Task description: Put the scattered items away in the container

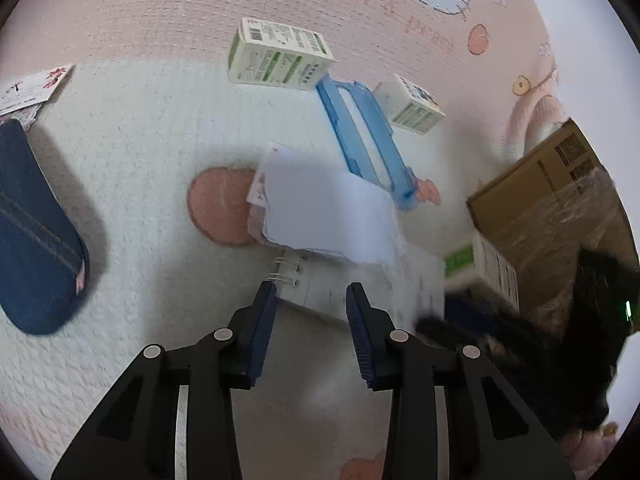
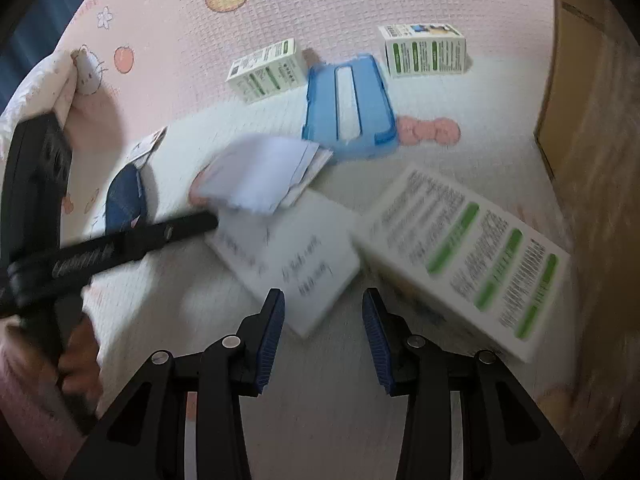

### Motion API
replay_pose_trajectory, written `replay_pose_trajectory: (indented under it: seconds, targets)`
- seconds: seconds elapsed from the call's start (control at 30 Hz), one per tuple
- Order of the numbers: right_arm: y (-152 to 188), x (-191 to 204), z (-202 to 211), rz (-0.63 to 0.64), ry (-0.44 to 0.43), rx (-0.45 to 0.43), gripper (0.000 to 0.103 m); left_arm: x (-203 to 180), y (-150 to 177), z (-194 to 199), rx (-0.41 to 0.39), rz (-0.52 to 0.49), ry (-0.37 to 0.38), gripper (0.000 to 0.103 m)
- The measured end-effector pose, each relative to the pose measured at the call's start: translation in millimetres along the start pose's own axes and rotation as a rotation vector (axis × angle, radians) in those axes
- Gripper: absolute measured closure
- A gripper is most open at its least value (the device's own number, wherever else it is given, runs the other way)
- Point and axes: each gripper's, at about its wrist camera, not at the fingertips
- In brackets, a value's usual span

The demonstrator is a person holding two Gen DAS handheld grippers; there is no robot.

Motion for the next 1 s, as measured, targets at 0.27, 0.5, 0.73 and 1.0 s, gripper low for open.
replay_pose_trajectory:
  seconds: [0.27,0.5,0.73,1.0]
  targets:
    - [-25.1,-22.7,-6.6,-0.048,-0.011,-0.001,0.065,-23.6,9.5,0.7,0.023,-0.097,-0.078,0.063]
    - [-9.6,-16.6,-4.0,-0.093,-0.024,0.010,0.065,-5.8,-10.9,-9.5,0.010,-0.034,-0.071,0.053]
    - [-7.1,-19.0,-3.5,-0.115,-0.023,-0.017,0.064,-17.5,-4.6,-12.4,0.013,-0.053,-0.052,0.057]
    - [24.8,-14.4,16.4,-0.123,-0.103,0.070,0.065,-13.8,39.8,18.1,0.102,-0.016,-0.040,0.059]
Point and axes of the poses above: each gripper's, at about its wrist camera, not at the fingertips, and z roughly against the way its jaws point, x to its left, y to its underside, and after that the axes turned 3 degrees about -x, right-handed
